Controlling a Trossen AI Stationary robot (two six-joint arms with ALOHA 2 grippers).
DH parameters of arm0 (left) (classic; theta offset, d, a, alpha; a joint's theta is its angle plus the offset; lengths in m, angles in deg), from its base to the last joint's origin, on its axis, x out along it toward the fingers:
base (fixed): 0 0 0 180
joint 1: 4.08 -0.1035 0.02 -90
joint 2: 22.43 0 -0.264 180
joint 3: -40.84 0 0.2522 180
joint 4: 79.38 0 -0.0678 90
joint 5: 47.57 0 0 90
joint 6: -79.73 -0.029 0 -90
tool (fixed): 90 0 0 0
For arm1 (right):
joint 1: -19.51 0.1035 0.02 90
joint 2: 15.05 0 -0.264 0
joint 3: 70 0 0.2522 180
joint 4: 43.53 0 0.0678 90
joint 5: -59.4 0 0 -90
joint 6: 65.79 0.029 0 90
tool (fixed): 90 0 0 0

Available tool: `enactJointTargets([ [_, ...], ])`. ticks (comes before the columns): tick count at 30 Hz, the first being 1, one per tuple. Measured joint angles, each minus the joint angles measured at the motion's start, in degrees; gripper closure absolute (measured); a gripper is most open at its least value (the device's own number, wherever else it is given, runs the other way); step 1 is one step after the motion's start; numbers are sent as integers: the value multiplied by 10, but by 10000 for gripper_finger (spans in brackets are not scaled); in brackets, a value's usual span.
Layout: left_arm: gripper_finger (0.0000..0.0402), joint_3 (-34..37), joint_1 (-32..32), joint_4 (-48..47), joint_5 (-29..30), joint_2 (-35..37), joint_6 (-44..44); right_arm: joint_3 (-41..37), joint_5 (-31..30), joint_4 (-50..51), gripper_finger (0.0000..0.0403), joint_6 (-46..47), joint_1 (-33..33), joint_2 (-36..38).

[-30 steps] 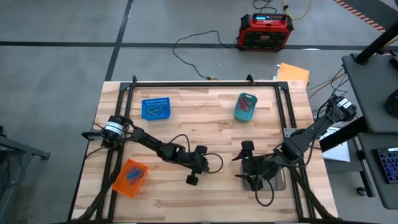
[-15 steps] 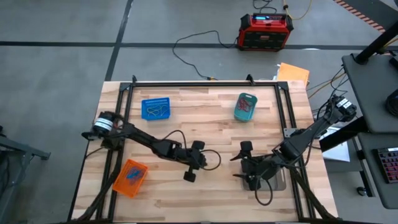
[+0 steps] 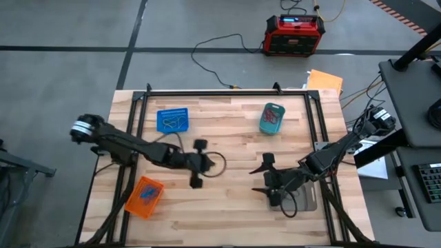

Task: Sort rubber bands into baskets
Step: Put the yellow rubber band into the left blue bin, then return to Home Position

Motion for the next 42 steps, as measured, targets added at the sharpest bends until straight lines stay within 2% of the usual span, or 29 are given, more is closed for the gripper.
enactJointTargets([
  [4, 401, 48, -28, -62, 75, 95, 18, 0, 1, -13, 133, -8, -6, 0],
  [8, 401, 90, -86, -101, 156, 177, 30, 0, 0, -37, 131, -35, -10, 0],
  [12, 401, 104, -166, -112, 168, 235, 21, 0, 1, -51, 133, -52, -18, 0],
  [17, 401, 92, -248, -183, 194, 271, 19, 0, 1, -52, 135, -51, -31, 0],
  [21, 401, 85, -282, -238, 182, 274, 28, -2, 1, -51, 133, -52, -36, 0],
  [26, 401, 92, -306, -263, 171, 252, 25, -5, 2, -52, 137, -54, -48, 0],
  [31, 401, 98, -341, -264, 172, 214, 47, -7, 2, -52, 136, -51, -59, 0],
  [35, 400, 95, -345, -251, 171, 196, 71, -8, 3, -52, 132, -47, -64, 0],
  [42, 354, 99, -345, -252, 162, 193, 100, -9, 5, -52, 125, -47, -64, 0],
])
